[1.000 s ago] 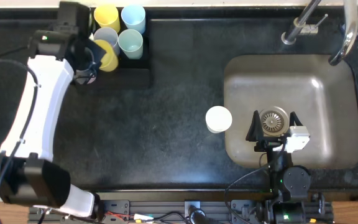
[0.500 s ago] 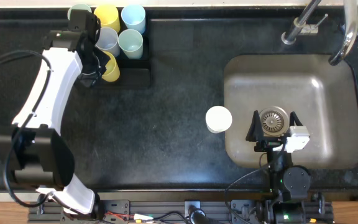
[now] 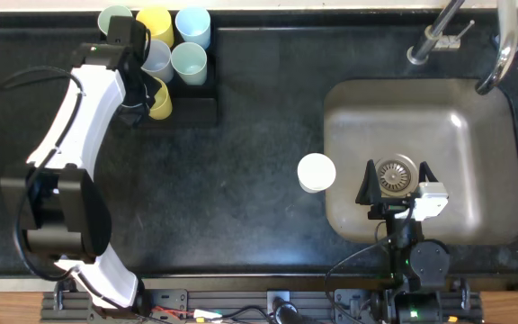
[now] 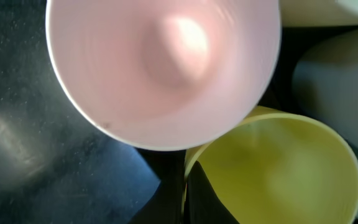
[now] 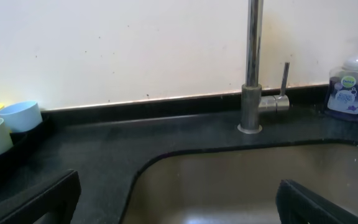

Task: Store Cups

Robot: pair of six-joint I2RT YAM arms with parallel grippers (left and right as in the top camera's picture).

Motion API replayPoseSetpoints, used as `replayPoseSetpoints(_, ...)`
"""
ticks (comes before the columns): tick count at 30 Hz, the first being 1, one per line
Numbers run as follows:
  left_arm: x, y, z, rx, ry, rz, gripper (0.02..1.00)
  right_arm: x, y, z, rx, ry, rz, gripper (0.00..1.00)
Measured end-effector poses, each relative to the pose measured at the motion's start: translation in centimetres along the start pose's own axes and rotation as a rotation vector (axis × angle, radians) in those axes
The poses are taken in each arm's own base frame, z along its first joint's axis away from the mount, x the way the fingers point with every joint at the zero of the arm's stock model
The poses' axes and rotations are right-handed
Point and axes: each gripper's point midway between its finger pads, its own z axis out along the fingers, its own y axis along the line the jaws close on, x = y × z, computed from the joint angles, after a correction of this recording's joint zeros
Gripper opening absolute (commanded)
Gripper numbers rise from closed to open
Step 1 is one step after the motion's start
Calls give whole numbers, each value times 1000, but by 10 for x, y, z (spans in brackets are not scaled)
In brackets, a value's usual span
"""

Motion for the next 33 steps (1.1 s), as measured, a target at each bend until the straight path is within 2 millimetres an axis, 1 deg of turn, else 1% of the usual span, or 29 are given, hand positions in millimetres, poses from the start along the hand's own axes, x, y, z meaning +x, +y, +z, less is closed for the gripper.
replayPoseSetpoints(1, 0, 0, 0, 1, -1, 2, 487, 0, 0, 0, 1, 1, 0, 996)
replayPoseSetpoints(2, -1, -2, 1, 5, -3, -3, 608, 0, 0, 0, 0, 1, 0, 998)
replayPoseSetpoints(4, 0, -1, 3, 1, 1, -2, 998, 0, 0, 0, 0, 1, 0, 998)
replayPoseSetpoints(8, 1, 0, 3, -6, 7, -3, 998, 0, 0, 0, 0, 1, 0, 993)
replayPoseSetpoints(11, 6, 7, 1, -30, 27, 2, 998, 0, 0, 0, 0, 1, 0, 998)
replayPoseSetpoints(14, 10, 18, -13, -44, 40, 5, 998, 0, 0, 0, 0, 1, 0, 998)
replayPoseSetpoints(16, 11, 28, -39, -24, 33, 2, 998, 0, 0, 0, 0, 0, 0, 996)
replayPoseSetpoints(17, 10, 32, -56, 0, 22, -1, 998, 0, 0, 0, 0, 1, 0, 993)
replayPoseSetpoints(19, 9, 45, -93, 56, -7, -9, 998, 0, 0, 0, 0, 0, 0, 998)
replayPoseSetpoints(20, 9, 53, -115, 101, -33, -12, 998, 0, 0, 0, 0, 1, 0, 996)
replayPoseSetpoints(21, 10, 62, -136, 152, -62, -9, 996, 0, 0, 0, 0, 1, 0, 998)
replayPoseSetpoints(22, 11, 72, -152, 200, -92, -1, 998, 0, 0, 0, 0, 1, 0, 996)
replayPoseSetpoints(23, 15, 85, -167, 247, -125, 15, 998, 0, 0, 0, 0, 0, 0, 998)
replayPoseSetpoints(24, 22, 101, -176, 285, -154, 35, 998, 0, 0, 0, 0, 1, 0, 998)
replayPoseSetpoints(25, 30, 118, -177, 304, -171, 55, 998, 0, 0, 0, 1, 1, 0, 993)
replayPoseSetpoints(26, 42, 139, -173, 313, -187, 76, 998, 0, 0, 0, 0, 0, 0, 998)
replayPoseSetpoints(27, 54, 160, -164, 309, -195, 96, 998, 0, 0, 0, 0, 1, 0, 993)
replayPoseSetpoints(29, 74, 193, -137, 296, -218, 125, 998, 0, 0, 0, 1, 2, 1, 998)
replayPoseSetpoints(30, 81, 205, -122, 296, -237, 148, 998, 0, 0, 0, 0, 0, 0, 996)
replayPoseSetpoints(31, 87, 212, -107, 309, -262, 180, 998, 0, 0, 0, 0, 1, 0, 998)
replayPoseSetpoints(32, 90, 213, -97, 335, -297, 221, 998, 0, 0, 0, 0, 1, 0, 996)
replayPoseSetpoints(33, 90, 210, -88, 380, -351, 275, 998, 0, 0, 0, 0, 1, 0, 998)
